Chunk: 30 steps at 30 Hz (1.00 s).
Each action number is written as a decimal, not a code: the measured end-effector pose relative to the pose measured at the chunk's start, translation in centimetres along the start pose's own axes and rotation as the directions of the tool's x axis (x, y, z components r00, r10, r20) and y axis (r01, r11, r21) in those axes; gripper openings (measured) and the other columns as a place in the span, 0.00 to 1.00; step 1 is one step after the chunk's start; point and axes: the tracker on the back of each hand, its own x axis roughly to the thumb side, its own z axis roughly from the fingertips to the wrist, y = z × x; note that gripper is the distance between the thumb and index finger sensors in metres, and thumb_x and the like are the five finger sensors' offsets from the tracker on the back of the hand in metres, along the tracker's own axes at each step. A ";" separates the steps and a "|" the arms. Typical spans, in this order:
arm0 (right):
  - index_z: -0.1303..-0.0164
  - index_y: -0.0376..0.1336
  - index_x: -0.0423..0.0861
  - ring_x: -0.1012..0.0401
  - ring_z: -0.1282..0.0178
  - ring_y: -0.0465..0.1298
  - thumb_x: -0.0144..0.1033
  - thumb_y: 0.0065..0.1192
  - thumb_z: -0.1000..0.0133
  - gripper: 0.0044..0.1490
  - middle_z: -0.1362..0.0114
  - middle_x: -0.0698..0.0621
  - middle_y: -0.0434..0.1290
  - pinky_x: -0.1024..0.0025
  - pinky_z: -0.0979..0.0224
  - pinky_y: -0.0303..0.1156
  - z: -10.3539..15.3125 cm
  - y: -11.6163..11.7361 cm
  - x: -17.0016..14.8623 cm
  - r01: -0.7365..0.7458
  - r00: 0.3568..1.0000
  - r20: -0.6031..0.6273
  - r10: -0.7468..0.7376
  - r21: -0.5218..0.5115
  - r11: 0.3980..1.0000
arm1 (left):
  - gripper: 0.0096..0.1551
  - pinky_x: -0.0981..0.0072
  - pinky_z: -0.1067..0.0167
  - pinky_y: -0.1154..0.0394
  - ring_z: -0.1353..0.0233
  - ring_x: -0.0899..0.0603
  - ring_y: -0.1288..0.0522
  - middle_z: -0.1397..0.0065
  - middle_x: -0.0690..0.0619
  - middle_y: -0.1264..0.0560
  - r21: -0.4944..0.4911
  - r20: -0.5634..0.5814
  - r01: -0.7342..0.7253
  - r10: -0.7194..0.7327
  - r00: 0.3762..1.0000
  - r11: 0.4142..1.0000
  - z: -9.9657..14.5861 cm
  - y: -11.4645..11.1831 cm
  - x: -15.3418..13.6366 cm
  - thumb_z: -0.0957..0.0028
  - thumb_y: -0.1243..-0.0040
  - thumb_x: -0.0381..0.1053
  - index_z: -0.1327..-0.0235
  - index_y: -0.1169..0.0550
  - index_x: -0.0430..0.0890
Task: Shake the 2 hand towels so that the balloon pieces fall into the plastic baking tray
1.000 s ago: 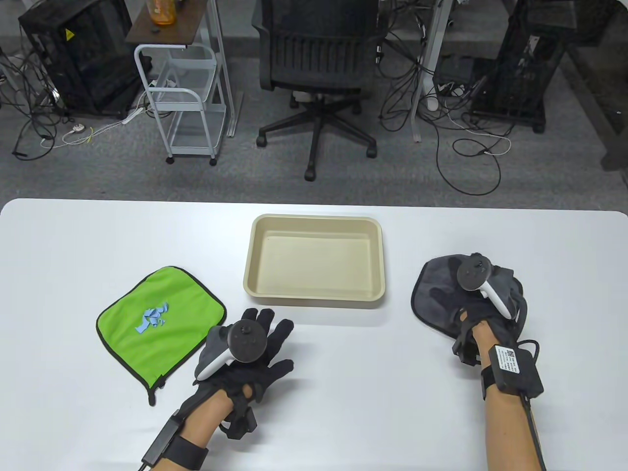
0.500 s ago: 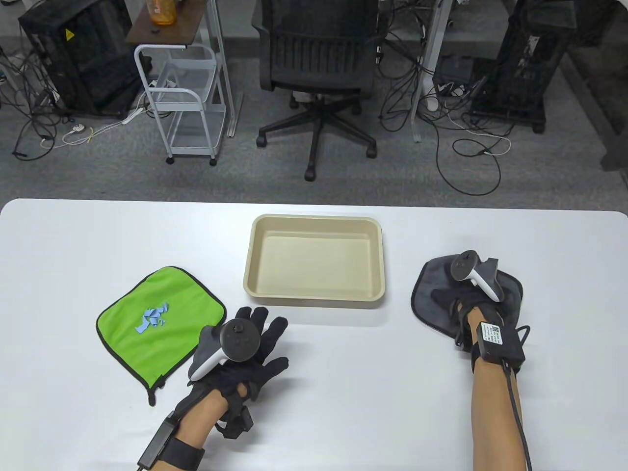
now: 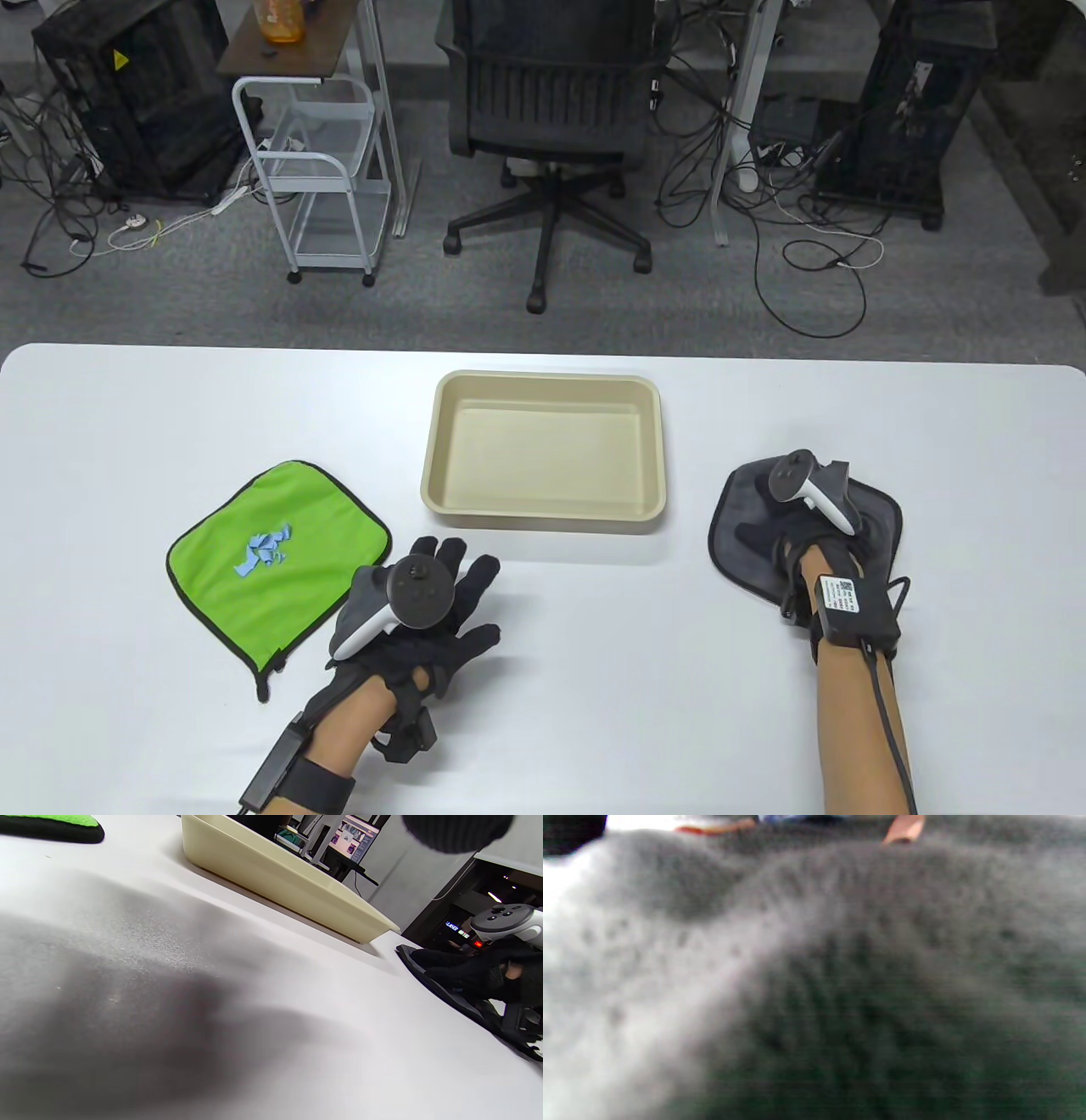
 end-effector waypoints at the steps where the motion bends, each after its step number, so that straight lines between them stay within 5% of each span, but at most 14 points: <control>1: 0.30 0.35 0.78 0.44 0.15 0.32 0.75 0.52 0.65 0.55 0.13 0.63 0.28 0.30 0.23 0.48 0.6 0.3 0.1 -0.011 1.000 0.008 0.011 -0.001 1.000 | 0.47 0.29 0.30 0.71 0.20 0.42 0.80 0.19 0.58 0.71 -0.002 -0.003 -0.001 0.001 1.000 1.000 0.0 0.0 0.0 0.60 0.54 0.72 0.32 0.61 0.75; 15: 0.30 0.32 0.76 0.40 0.17 0.30 0.73 0.50 0.63 0.55 0.14 0.58 0.26 0.24 0.27 0.46 9.3 4.9 3.4 -0.095 0.982 0.169 0.088 0.038 0.995 | 0.47 0.29 0.30 0.71 0.20 0.42 0.80 0.19 0.58 0.71 -0.004 0.007 -0.037 0.037 0.999 0.999 0.4 0.3 0.2 0.60 0.54 0.72 0.31 0.61 0.75; 30: 0.30 0.29 0.73 0.37 0.19 0.28 0.73 0.48 0.63 0.56 0.15 0.54 0.24 0.22 0.29 0.45 15.1 8.6 13.6 -0.204 0.916 0.359 0.179 0.032 0.978 | 0.47 0.29 0.30 0.71 0.20 0.42 0.80 0.19 0.58 0.72 -0.005 0.005 -0.025 0.025 1.000 1.000 0.3 0.3 0.1 0.60 0.54 0.72 0.31 0.61 0.75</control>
